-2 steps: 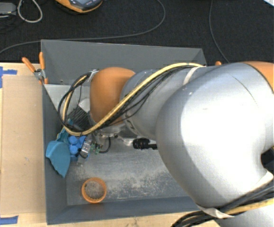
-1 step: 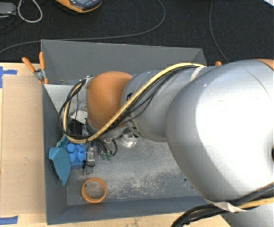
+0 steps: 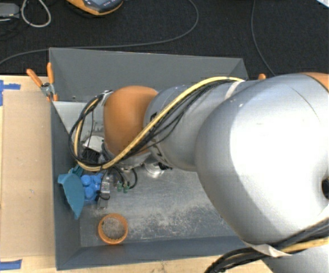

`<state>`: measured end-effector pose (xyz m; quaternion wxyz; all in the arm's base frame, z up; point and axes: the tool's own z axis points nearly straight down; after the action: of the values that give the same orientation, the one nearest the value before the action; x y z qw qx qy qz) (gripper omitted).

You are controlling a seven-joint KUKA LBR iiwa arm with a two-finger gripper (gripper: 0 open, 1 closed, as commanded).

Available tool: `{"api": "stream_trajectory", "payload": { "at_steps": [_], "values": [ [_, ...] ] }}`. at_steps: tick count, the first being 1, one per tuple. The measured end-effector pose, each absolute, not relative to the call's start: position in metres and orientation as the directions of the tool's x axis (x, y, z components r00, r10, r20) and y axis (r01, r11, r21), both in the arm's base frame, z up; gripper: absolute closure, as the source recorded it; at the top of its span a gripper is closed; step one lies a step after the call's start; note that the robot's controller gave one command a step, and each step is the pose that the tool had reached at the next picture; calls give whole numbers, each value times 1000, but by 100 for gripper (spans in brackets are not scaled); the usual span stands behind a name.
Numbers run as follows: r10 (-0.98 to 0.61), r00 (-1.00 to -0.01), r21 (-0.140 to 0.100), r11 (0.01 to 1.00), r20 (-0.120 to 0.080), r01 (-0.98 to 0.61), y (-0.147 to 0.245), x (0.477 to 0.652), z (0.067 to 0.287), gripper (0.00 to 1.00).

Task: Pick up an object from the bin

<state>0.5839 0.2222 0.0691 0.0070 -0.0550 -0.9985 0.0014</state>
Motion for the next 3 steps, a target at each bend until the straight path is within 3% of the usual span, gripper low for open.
{"api": "stream_trajectory", "payload": {
  "at_steps": [1, 2, 3],
  "values": [
    [-29, -999, -6, 1000, 13, -29, 215, 561, 69, 0],
    [-135, -991, -1, 991, 15, -136, 233, 576, 70, 100],
    [-135, -991, -1, 991, 15, -135, 233, 576, 70, 100]
  ]
}}
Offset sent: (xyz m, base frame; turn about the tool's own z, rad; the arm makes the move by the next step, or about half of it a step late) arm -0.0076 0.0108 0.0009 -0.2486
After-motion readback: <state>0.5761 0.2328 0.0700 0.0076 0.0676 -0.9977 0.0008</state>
